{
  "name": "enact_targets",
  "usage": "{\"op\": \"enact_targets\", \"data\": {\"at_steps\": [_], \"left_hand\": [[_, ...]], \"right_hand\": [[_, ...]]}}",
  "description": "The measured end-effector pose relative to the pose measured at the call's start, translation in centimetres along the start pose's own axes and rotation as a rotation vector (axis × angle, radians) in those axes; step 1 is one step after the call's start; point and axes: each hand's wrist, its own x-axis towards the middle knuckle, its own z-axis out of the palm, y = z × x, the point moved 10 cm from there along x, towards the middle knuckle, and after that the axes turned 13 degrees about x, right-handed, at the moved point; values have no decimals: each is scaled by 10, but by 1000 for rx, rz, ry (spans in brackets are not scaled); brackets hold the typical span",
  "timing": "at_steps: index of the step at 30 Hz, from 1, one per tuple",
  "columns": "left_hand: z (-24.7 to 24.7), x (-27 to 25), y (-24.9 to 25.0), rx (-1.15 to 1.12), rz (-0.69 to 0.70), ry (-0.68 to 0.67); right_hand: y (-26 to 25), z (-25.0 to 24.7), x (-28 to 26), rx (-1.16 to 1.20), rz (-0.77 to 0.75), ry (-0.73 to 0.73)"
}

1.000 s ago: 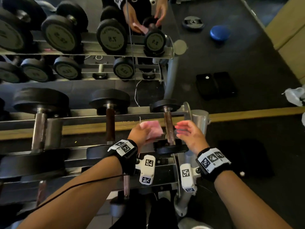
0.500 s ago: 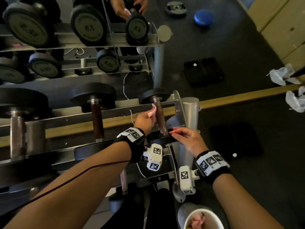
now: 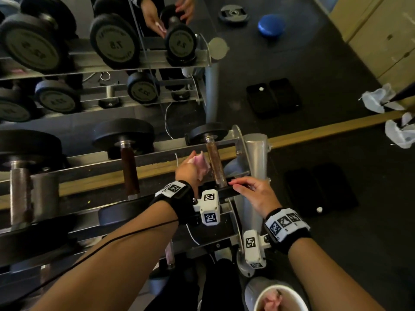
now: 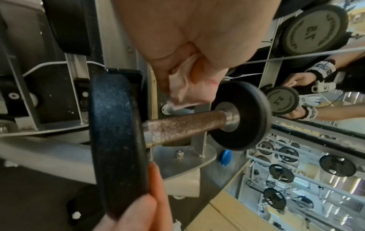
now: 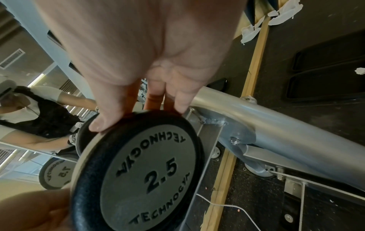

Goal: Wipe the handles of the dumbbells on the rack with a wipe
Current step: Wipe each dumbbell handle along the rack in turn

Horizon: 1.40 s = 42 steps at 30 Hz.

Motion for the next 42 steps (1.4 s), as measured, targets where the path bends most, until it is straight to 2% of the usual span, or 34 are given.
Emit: {"op": "enact_targets", "data": {"at_steps": [9, 12, 15, 18, 23, 26, 28, 35, 40, 42], "left_hand": [[20, -10, -20, 48, 5, -146], [15, -14, -26, -44, -9, -192], [1, -9, -21, -178, 5, -142], [-5, -4, -13, -217, 33, -97], [12, 2, -6, -48, 44, -144], [18, 7, 0, 23, 52, -97], [21, 6, -1, 52, 67, -112], [12, -18, -15, 232, 135, -152], [-1, -2, -15, 112, 1, -80], [4, 1, -6, 309, 21, -70]], "right_hand": [[1, 2, 3, 28, -32, -7], [2, 2, 1, 19, -37, -13], [4, 1, 1, 24, -22, -23], [4, 1, 2, 19, -23, -26], [5, 1, 3, 23, -31, -28], [5, 1, 4, 23, -32, -25], [6, 1, 4, 20, -34, -30], [7, 1, 5, 58, -51, -46], [8, 1, 6, 30, -33, -51], [8, 2, 6, 24, -34, -49]]}}
